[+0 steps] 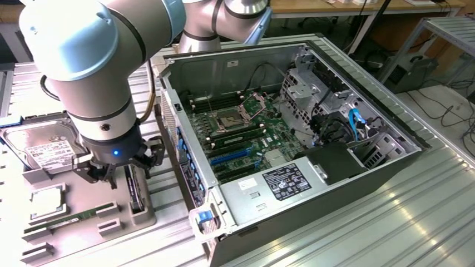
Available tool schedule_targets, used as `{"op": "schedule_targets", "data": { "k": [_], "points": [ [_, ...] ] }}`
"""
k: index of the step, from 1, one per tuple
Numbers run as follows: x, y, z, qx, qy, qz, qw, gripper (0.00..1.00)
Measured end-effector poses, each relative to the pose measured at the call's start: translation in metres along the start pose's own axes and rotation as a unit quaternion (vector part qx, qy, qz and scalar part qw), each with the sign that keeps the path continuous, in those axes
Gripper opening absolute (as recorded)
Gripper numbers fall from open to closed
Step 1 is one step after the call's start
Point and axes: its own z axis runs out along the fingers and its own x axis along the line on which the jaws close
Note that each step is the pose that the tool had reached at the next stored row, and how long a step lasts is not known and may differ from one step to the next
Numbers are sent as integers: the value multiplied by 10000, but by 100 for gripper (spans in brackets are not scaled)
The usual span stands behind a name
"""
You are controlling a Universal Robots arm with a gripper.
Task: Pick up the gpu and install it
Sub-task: 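Pick up the gpu and move the gpu toward the slot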
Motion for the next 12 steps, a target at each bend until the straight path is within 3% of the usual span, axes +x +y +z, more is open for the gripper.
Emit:
{"op": "schedule_targets", "data": {
  "k": [2,5,10,11,12],
  "points": [
    [0,0,0,0,0,0,10000,65],
    [0,1,1,0,0,0,10000,51],
    [0,0,1,3,0,0,10000,50],
    [0,0,1,4,0,0,10000,43],
    [0,0,1,5,0,0,10000,43]
  ]
}}
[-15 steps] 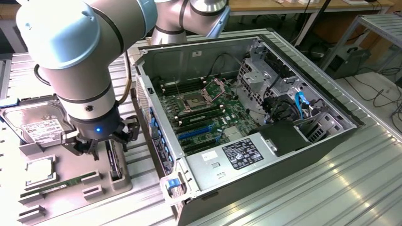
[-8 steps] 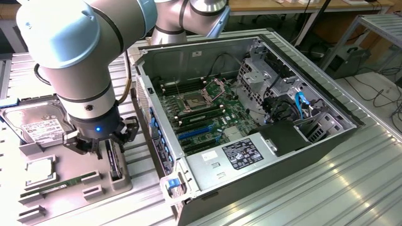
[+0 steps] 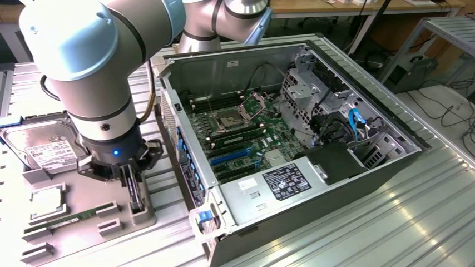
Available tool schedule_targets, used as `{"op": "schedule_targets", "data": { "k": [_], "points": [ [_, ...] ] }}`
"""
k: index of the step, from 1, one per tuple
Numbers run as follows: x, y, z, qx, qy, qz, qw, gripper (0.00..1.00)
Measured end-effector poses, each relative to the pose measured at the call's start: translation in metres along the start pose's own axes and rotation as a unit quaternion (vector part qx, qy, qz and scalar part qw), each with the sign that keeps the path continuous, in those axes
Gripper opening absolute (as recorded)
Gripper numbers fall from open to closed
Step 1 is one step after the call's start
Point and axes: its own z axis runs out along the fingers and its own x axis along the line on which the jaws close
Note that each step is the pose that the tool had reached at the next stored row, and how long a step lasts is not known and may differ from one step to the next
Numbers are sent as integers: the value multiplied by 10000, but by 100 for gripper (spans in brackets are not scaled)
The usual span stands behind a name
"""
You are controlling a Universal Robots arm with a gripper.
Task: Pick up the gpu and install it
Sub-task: 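Pick up the gpu and move the gpu toward the slot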
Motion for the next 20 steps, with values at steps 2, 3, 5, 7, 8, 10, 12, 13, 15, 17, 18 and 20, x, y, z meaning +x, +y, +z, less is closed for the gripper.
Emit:
{"op": "schedule_targets", "data": {
  "k": [2,3,5,7,8,10,12,13,15,17,18,20],
  "points": [
    [0,0,0,2,0,0,10000,31],
    [0,0,0,3,0,0,10000,28],
    [0,0,0,3,0,0,10000,28],
    [0,0,0,3,0,0,10000,28],
    [0,0,0,3,0,0,10000,28],
    [0,0,0,3,0,0,10000,28],
    [0,0,-1,3,0,0,10000,28],
    [0,1,-17,4,1,0,10000,28],
    [-1,3,-57,3,0,0,10000,28],
    [-2,4,-93,3,0,0,10000,28],
    [-2,5,-114,3,0,0,10000,28],
    [-3,7,-153,3,0,0,10000,28]
  ]
}}
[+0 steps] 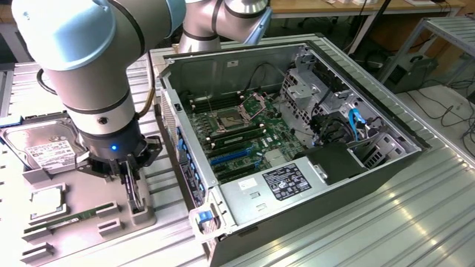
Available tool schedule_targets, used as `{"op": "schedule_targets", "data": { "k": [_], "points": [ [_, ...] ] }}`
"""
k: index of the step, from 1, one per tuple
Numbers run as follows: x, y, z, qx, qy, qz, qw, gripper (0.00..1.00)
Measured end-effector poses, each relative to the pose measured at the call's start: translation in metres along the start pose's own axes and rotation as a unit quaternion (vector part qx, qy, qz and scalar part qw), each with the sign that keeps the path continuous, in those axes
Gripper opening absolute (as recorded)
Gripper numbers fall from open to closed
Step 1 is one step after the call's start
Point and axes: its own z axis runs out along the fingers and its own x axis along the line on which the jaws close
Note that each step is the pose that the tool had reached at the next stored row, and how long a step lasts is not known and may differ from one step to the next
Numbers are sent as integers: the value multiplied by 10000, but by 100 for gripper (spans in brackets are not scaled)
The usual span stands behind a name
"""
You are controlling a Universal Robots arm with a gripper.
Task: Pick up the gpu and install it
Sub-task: 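Pick up the gpu and move the gpu toward the slot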
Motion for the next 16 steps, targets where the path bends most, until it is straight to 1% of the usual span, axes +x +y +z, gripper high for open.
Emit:
{"op": "schedule_targets", "data": {
  "k": [16],
  "points": [
    [-6,14,-322,1,0,0,10000,28]
  ]
}}
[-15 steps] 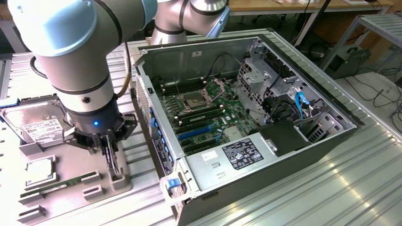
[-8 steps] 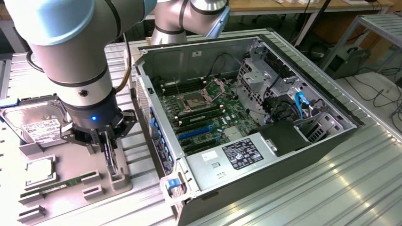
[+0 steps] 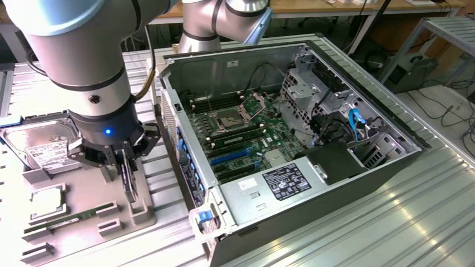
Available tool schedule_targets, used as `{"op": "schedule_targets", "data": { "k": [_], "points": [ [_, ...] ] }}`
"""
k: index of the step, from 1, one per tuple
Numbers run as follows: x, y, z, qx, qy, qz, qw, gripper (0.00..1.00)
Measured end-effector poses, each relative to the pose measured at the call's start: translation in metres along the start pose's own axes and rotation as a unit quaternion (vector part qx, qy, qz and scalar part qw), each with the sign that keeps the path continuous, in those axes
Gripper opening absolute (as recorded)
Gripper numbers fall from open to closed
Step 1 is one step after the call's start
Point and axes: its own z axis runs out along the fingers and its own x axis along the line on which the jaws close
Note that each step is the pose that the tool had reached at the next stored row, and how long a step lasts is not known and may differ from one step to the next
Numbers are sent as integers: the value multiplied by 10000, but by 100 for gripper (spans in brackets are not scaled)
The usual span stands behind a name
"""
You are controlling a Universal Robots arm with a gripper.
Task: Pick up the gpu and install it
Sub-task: 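Pick up the gpu and move the gpu toward the slot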
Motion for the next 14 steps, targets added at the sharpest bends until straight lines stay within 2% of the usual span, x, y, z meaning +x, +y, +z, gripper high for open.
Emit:
{"op": "schedule_targets", "data": {
  "k": [14],
  "points": [
    [-5,11,-268,5,0,-1,10000,28]
  ]
}}
